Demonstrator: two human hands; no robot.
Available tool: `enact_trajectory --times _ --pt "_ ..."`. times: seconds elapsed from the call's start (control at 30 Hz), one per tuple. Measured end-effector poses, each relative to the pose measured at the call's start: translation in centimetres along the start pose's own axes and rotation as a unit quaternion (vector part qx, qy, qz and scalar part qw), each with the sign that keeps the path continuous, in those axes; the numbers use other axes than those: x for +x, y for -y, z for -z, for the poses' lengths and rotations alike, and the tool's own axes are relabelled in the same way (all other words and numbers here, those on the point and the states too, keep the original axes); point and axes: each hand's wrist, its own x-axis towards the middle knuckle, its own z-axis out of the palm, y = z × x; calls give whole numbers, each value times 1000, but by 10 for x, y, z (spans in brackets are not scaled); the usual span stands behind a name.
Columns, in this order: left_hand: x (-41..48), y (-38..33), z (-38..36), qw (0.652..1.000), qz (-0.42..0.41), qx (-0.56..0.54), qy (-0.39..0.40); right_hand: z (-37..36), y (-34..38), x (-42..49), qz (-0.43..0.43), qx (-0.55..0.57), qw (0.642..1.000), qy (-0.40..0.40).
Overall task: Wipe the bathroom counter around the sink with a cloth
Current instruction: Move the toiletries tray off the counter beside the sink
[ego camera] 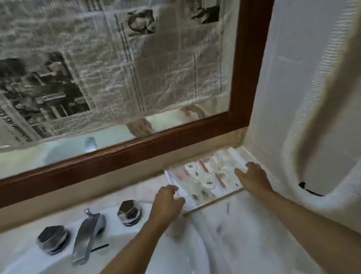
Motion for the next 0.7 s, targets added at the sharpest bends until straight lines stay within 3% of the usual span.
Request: enact_trajectory --times 0.27,0.5,0.7 --pt "57 -6 -32 994 103 29 -29 -13 -20 79 -22 -97 995 23" --pt "73 3 -40 987 151 22 -39 -26 -27 101 -24 -23 998 -44" --pt "68 -4 -29 977 195 -56 -67 -20 -24 96 -109 30 993 -39"
